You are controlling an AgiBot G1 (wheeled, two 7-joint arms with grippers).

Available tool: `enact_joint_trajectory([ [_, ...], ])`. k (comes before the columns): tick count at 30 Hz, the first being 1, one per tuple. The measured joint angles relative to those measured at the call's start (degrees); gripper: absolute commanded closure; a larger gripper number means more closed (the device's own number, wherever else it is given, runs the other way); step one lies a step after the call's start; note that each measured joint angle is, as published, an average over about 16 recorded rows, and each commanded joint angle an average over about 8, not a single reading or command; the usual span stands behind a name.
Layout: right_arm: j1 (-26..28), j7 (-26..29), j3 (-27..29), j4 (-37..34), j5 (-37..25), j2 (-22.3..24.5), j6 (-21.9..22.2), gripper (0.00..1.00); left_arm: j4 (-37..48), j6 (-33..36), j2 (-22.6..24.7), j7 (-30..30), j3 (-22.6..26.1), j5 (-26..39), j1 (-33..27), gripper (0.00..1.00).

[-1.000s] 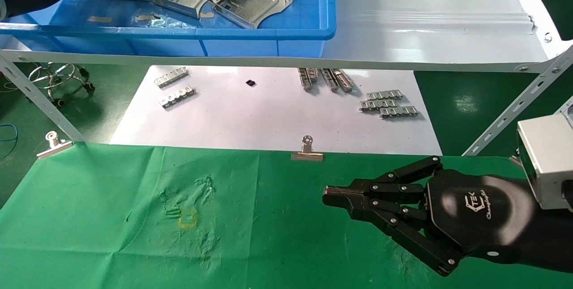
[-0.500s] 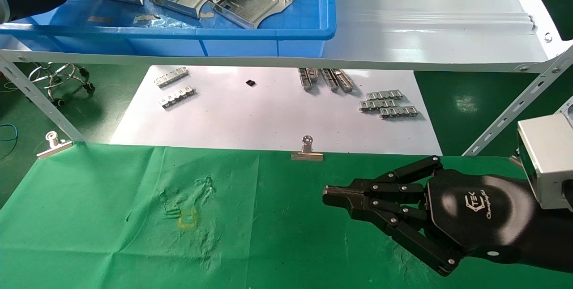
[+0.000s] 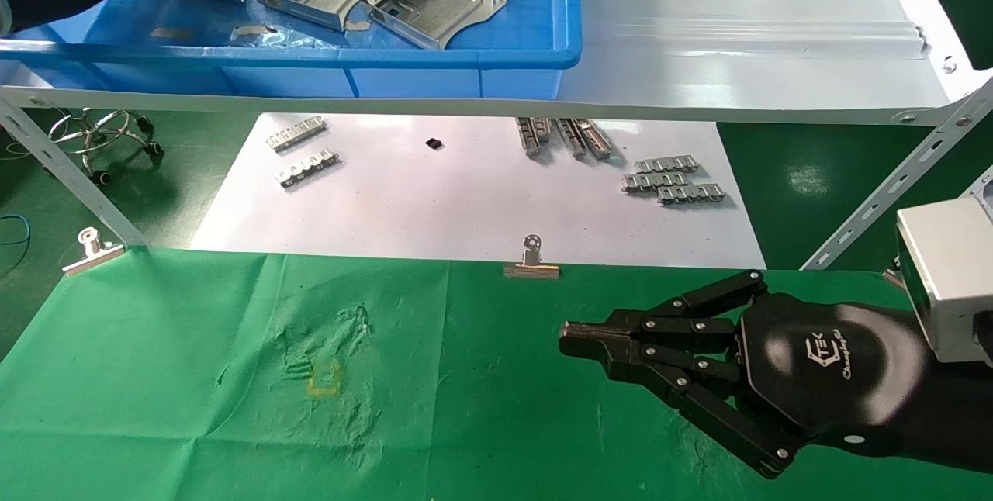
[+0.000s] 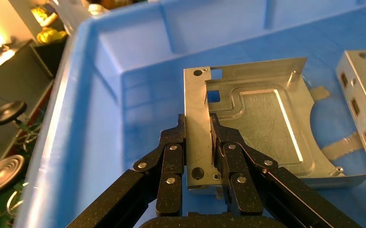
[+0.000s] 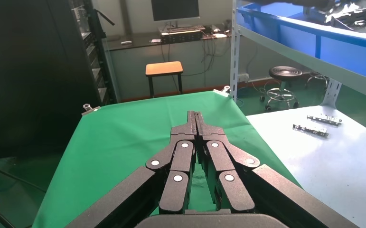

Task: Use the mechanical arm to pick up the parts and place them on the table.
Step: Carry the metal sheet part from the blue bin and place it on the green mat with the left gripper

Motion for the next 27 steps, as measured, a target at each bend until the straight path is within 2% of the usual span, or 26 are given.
enact_joint_trajectory([
  [5, 0.0, 0.0, 0.0, 0.0, 0.0, 0.0, 0.0, 1.00, -1.4, 2.6, -1.2, 1.0, -0.9, -1.4, -0.4, 1.00],
  [11, 0.0, 0.0, 0.0, 0.0, 0.0, 0.0, 0.0, 1.00, -3.2, 9.1, -3.1, 2.4, -2.2, -3.4, -0.8, 1.00],
  [27, 0.0, 0.0, 0.0, 0.0, 0.0, 0.0, 0.0, 1.00, -9.1, 38.6, -10.2, 10.0, -4.5, -8.5, 1.8, 1.00],
])
